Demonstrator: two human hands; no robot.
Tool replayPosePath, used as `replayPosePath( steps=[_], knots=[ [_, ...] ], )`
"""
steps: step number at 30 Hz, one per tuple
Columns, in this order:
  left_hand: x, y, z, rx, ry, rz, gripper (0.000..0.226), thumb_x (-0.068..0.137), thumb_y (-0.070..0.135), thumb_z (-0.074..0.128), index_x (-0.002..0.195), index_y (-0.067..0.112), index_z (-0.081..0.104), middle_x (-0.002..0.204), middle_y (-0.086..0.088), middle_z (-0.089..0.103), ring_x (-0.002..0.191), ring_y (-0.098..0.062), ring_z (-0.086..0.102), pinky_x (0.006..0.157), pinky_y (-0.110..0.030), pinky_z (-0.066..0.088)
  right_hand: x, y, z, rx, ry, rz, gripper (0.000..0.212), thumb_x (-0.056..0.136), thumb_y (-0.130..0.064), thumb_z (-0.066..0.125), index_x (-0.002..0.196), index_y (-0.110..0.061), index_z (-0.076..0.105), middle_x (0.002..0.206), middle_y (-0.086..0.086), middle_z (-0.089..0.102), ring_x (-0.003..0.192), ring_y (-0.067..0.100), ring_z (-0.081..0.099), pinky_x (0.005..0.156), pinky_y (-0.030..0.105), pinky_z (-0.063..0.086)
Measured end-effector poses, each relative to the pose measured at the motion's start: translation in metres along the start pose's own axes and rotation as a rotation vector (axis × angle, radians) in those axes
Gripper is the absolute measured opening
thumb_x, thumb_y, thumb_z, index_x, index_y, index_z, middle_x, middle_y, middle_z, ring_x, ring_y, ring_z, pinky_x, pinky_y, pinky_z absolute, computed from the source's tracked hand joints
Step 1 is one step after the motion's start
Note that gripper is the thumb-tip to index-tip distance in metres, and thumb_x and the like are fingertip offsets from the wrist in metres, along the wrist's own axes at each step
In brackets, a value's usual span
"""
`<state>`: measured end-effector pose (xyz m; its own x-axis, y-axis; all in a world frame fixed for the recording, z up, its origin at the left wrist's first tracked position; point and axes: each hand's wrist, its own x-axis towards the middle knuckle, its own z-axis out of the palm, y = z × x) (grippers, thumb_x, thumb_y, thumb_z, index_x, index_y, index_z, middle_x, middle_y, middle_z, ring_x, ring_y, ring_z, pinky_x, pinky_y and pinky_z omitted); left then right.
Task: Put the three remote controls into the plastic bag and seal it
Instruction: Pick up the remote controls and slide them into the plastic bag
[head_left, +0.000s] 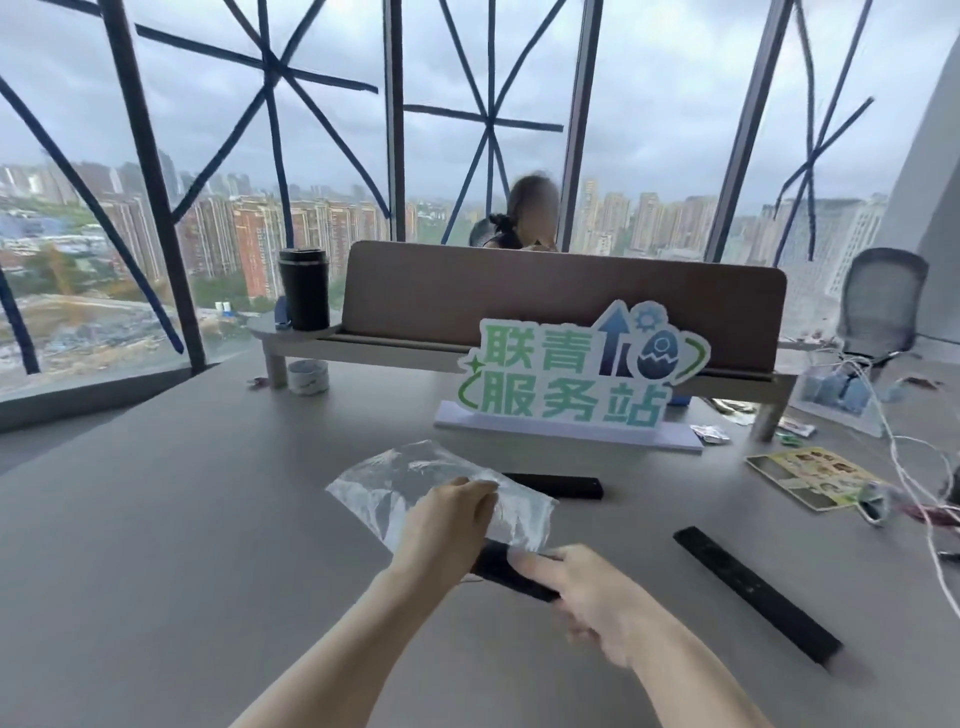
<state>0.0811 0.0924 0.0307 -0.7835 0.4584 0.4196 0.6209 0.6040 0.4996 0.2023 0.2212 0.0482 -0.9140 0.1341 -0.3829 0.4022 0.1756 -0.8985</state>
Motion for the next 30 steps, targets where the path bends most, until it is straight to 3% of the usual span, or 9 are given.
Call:
replayPosePath(
  steps=[4,9,14,18,20,23,25,27,30],
  knots=[
    [0.004,0.008,0.013,0.014,0.005,0.04,0.033,0.093,0.034,0.039,0.09,0.015,0.065,0.091,-0.005,0.069,0.084,-0.027,0.063,0.071,-0.043,0.053,0.016,0.009,0.003,0.122,0.079,-0.038,0.032,0.092,-0.043,0.061,0.086,-0.013,0.067,0.063,0.0,0.066,0.039,0.011,0.029,0.038,0.021,0.02],
    [0.001,-0.01,0.016,0.02,0.025,0.012,0.032,0.09,0.034,0.038,0.089,0.019,0.067,0.089,-0.003,0.071,0.078,-0.027,0.064,0.069,-0.042,0.053,0.022,0.032,-0.054,-0.021,0.51,-0.093,0.023,0.094,-0.014,0.051,0.094,-0.01,0.074,0.07,0.001,0.07,0.033,0.002,0.042,0.046,0.02,0.035],
    [-0.015,-0.017,0.016,-0.018,-0.006,-0.034,0.026,0.093,0.033,0.046,0.107,0.032,0.068,0.095,0.005,0.069,0.087,-0.022,0.064,0.073,-0.037,0.053,0.079,0.039,-0.101,-0.418,0.599,-0.08,0.046,0.096,-0.026,0.04,0.141,-0.021,0.05,0.124,0.002,0.065,0.078,0.022,0.056,0.078,0.032,0.047],
    [-0.028,-0.022,0.023,-0.032,-0.048,-0.028,0.026,0.093,0.033,0.046,0.108,0.035,0.067,0.096,0.011,0.068,0.091,-0.015,0.061,0.075,-0.033,0.051,0.125,0.025,-0.102,-0.577,0.519,-0.068,0.052,0.102,-0.033,0.03,0.153,-0.021,0.031,0.15,0.009,0.046,0.123,0.032,0.054,0.101,0.038,0.043],
    [-0.029,-0.023,0.024,-0.033,-0.047,-0.024,0.025,0.093,0.032,0.047,0.105,0.034,0.068,0.096,0.013,0.068,0.091,-0.013,0.061,0.075,-0.03,0.05,0.145,0.023,-0.1,-0.651,0.517,-0.034,0.052,0.103,-0.036,0.028,0.153,-0.021,0.028,0.156,0.007,0.038,0.13,0.031,0.049,0.106,0.039,0.042],
    [-0.024,-0.023,0.024,-0.035,-0.05,-0.036,0.025,0.093,0.032,0.046,0.104,0.035,0.068,0.086,0.013,0.063,0.086,-0.015,0.061,0.074,-0.033,0.051,0.159,0.025,-0.097,-0.875,0.563,0.024,0.052,0.101,-0.041,0.037,0.149,-0.018,0.035,0.154,0.006,0.038,0.129,0.031,0.05,0.097,0.04,0.045],
    [-0.018,-0.025,0.025,-0.042,-0.053,-0.051,0.026,0.092,0.033,0.046,0.106,0.037,0.068,0.086,0.012,0.065,0.086,-0.015,0.061,0.074,-0.034,0.051,0.155,0.027,-0.095,-0.911,0.592,0.012,0.046,0.095,-0.043,0.051,0.133,-0.017,0.051,0.139,0.009,0.049,0.112,0.031,0.06,0.081,0.037,0.047],
    [-0.012,-0.026,0.029,-0.061,-0.048,-0.055,0.026,0.092,0.032,0.047,0.104,0.033,0.07,0.088,0.008,0.072,0.085,-0.016,0.063,0.074,-0.032,0.051,0.144,0.029,-0.097,-0.842,0.571,0.043,0.037,0.084,-0.043,0.061,0.111,-0.017,0.058,0.111,0.007,0.062,0.092,0.03,0.065,0.069,0.033,0.046],
    [-0.002,-0.012,0.037,-0.122,-0.04,-0.11,0.026,0.091,0.029,0.049,0.081,0.017,0.069,0.067,0.0,0.068,0.067,-0.022,0.059,0.065,-0.03,0.046,0.112,0.036,-0.107,-0.568,0.486,0.058,0.029,0.082,-0.036,0.063,0.095,-0.011,0.057,0.081,0.006,0.062,0.065,0.025,0.058,0.054,0.03,0.04]
  ],
)
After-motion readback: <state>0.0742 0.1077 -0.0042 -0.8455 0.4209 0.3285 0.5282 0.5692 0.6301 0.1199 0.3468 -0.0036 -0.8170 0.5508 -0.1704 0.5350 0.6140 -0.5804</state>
